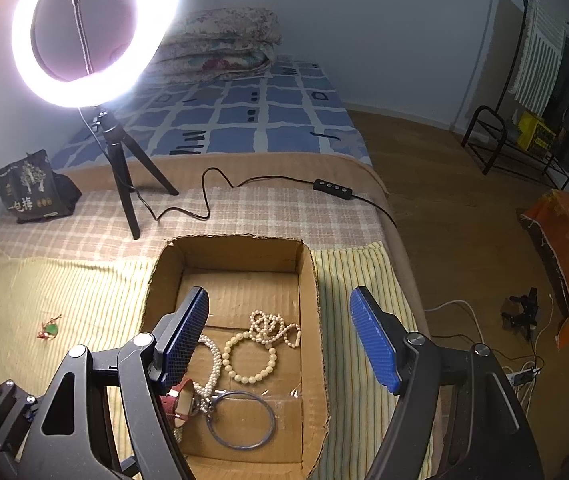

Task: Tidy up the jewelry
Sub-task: 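Withdraw both tools from the box toward the jade pendant, then move the right tool to the jade pendant while the left tool approaches another pearl stud, then grasp the green jade pendant with the right tool while the left tool grasps the pearl stud, then carry the jade pendant and pearl stud into the cardboard box with both tools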

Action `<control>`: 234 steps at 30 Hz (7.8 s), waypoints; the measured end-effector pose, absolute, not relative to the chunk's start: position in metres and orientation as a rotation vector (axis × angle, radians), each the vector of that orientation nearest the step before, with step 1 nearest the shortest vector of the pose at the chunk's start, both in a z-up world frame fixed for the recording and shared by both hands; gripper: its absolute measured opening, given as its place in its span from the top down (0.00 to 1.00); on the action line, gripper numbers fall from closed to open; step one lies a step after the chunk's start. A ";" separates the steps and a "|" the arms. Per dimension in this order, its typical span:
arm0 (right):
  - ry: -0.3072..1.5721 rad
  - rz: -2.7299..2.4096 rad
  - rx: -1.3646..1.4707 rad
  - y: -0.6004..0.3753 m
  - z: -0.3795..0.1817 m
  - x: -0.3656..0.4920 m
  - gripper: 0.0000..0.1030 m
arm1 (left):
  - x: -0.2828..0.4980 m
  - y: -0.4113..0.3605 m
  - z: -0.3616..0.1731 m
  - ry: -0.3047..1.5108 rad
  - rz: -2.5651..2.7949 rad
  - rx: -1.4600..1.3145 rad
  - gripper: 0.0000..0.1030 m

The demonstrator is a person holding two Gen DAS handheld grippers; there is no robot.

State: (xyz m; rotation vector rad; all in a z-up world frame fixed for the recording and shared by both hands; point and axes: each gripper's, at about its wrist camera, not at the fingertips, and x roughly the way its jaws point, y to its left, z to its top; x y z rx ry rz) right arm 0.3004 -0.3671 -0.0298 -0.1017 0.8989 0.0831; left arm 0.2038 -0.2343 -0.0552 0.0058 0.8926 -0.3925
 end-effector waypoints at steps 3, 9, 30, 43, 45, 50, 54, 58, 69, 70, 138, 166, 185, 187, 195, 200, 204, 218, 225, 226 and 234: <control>0.891 0.080 -0.102 -0.363 -0.025 0.295 0.29 | 0.199 -0.230 -0.051 0.885 -0.390 0.003 0.37; 0.868 0.071 -0.098 -0.356 -0.013 0.283 0.29 | 0.187 -0.214 -0.042 0.867 -0.379 -0.003 0.37; 0.736 0.127 -0.185 -0.278 -0.007 0.236 0.29 | 0.171 -0.089 -0.046 0.861 -0.228 -0.040 0.36; 0.791 0.362 -0.201 -0.218 -0.044 0.228 0.29 | 0.188 0.008 -0.069 0.905 -0.127 -0.093 0.37; 0.828 0.393 -0.220 -0.207 -0.054 0.231 0.29 | 0.191 0.017 -0.075 0.926 -0.128 -0.099 0.37; 0.890 0.471 -0.298 -0.175 -0.079 0.232 0.30 | 0.197 0.034 -0.090 0.979 -0.133 -0.140 0.48; 0.926 0.518 -0.319 -0.159 -0.093 0.231 0.30 | 0.202 0.044 -0.098 1.009 -0.134 -0.148 0.61; 0.977 0.579 -0.315 -0.142 -0.108 0.235 0.45 | 0.205 0.051 -0.100 1.010 -0.150 -0.141 0.63; 1.071 0.679 -0.257 -0.113 -0.148 0.247 0.62 | 0.211 0.064 -0.105 1.018 -0.178 -0.135 0.68; 1.075 0.693 -0.259 -0.111 -0.152 0.246 0.62 | 0.211 0.065 -0.105 1.020 -0.180 -0.141 0.68; 1.107 1.022 -0.621 -0.030 -0.200 0.332 0.86 | 0.222 0.041 -0.158 1.137 -0.302 -0.037 0.76; 1.178 0.868 -0.489 -0.089 -0.197 0.349 0.86 | 0.260 -0.022 -0.182 1.076 -0.325 0.121 0.76; 1.146 0.843 -0.525 -0.088 -0.195 0.340 0.86 | 0.255 -0.003 -0.182 1.062 -0.279 0.073 0.92; 1.138 0.839 -0.538 -0.085 -0.196 0.339 0.86 | 0.253 0.001 -0.181 1.058 -0.268 0.067 0.92; 1.107 0.798 -0.558 -0.083 -0.191 0.331 0.86 | 0.251 0.014 -0.172 1.043 -0.257 0.025 0.92; 1.093 0.779 -0.520 -0.092 -0.180 0.320 0.86 | 0.243 0.018 -0.163 1.027 -0.248 0.017 0.92; 1.063 0.759 -0.485 -0.103 -0.165 0.310 0.86 | 0.235 0.018 -0.150 1.004 -0.246 0.015 0.92; 0.975 0.676 -0.368 -0.169 -0.106 0.254 0.86 | 0.208 -0.023 -0.091 0.888 -0.312 -0.003 0.92; 0.953 0.582 -0.305 -0.231 -0.081 0.231 0.86 | 0.210 -0.069 -0.076 0.852 -0.381 -0.010 0.92; 0.950 0.566 -0.298 -0.239 -0.078 0.229 0.86 | 0.211 -0.076 -0.074 0.849 -0.391 -0.009 0.92; 0.938 0.404 -0.261 -0.304 -0.068 0.217 0.86 | 0.228 -0.120 -0.069 0.831 -0.449 -0.030 0.92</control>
